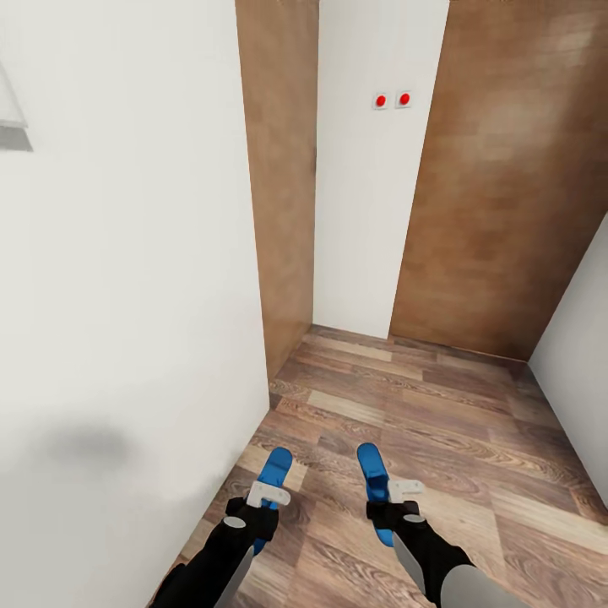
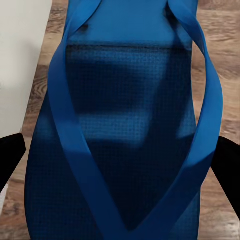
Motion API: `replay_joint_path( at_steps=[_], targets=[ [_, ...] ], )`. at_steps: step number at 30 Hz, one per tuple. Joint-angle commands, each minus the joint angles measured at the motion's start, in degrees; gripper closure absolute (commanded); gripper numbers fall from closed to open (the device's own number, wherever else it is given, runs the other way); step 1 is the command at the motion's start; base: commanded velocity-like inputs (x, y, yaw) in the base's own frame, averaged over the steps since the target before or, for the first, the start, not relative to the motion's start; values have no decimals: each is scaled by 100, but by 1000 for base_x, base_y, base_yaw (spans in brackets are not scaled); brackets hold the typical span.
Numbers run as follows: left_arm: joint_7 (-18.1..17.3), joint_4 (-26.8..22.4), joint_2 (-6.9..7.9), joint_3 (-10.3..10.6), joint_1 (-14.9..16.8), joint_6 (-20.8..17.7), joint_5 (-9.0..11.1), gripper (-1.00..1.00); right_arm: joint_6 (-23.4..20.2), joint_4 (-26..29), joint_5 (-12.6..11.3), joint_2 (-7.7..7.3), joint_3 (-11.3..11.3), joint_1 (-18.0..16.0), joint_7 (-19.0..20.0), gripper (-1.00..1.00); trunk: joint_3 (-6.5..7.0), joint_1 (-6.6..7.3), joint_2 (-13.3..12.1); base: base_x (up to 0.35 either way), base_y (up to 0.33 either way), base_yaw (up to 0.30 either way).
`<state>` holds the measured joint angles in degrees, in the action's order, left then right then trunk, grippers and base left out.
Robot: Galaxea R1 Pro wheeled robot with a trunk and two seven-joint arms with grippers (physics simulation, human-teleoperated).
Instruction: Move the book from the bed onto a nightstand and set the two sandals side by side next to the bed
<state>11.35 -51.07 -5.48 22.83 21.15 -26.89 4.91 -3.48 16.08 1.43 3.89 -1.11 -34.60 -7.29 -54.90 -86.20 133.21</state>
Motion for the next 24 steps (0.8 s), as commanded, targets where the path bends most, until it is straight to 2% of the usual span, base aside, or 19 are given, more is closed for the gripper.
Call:
replay_joint_path(
  at_steps=[1, 11, 18, 24],
  targets=[
    [52, -5, 4, 19, 3, -21, 51, 100, -31, 10, -2, 4, -10, 1, -27, 100, 13, 24, -39, 0, 0, 0],
    [44, 94, -1, 24, 4, 1, 49, 100, -21, 9, -3, 7, -12, 6, -27, 100, 193, 243, -440, 0, 0, 0],
    [43, 266, -17, 28, 9, 226, 45, 100, -21, 4, -3, 1, -12, 6, -27, 100, 318, 397, -721, 0, 0, 0],
    [43, 308, -22, 25, 12, 270, 46, 100, -21, 1, -3, 12, -13, 6, -27, 100, 426, 529, -962, 0, 0, 0]
  ],
)
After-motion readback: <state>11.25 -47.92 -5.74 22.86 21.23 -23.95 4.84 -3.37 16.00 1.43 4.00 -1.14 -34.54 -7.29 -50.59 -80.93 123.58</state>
